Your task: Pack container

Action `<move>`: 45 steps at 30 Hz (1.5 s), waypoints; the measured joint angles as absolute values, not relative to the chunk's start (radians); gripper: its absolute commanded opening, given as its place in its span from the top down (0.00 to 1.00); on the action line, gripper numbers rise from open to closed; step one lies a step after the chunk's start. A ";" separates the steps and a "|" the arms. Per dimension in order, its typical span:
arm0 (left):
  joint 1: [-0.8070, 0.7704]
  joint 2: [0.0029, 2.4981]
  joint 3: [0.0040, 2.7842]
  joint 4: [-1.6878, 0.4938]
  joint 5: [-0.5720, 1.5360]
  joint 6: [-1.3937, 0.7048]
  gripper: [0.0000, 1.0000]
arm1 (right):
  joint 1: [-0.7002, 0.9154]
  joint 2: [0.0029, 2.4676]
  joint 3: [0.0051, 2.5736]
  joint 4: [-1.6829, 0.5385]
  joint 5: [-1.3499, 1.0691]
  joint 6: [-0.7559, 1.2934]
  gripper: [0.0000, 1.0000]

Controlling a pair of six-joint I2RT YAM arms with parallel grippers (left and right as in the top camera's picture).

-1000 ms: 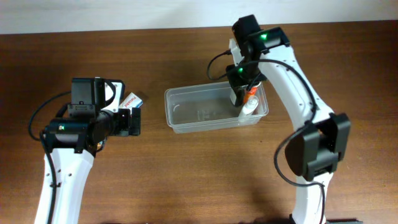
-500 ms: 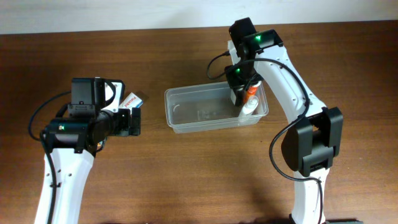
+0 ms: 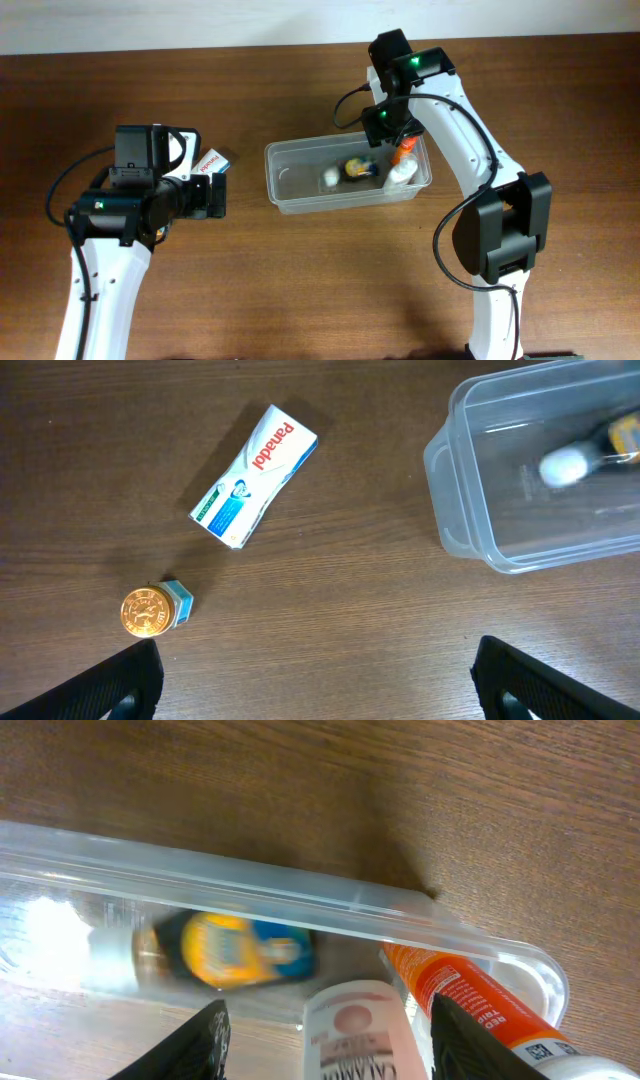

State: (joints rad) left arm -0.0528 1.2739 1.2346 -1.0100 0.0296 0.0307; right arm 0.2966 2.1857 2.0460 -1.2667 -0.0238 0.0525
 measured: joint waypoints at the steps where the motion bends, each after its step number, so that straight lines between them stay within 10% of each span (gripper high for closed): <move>1: -0.053 1.274 1.235 -1.010 0.030 0.031 0.01 | 0.297 2.186 2.046 -1.267 -0.024 0.052 0.43; 15: -0.053 1.274 1.235 -1.010 0.030 0.031 0.01 | 0.298 2.185 2.062 -1.306 -0.024 0.044 0.37; 23: -0.053 1.274 1.235 -1.010 0.030 0.031 0.01 | 0.294 2.073 2.320 -1.409 -0.024 0.050 0.00; 45: -0.049 1.611 1.547 -0.999 -0.015 0.159 0.01 | -0.133 1.884 2.127 -1.692 -0.064 0.184 0.01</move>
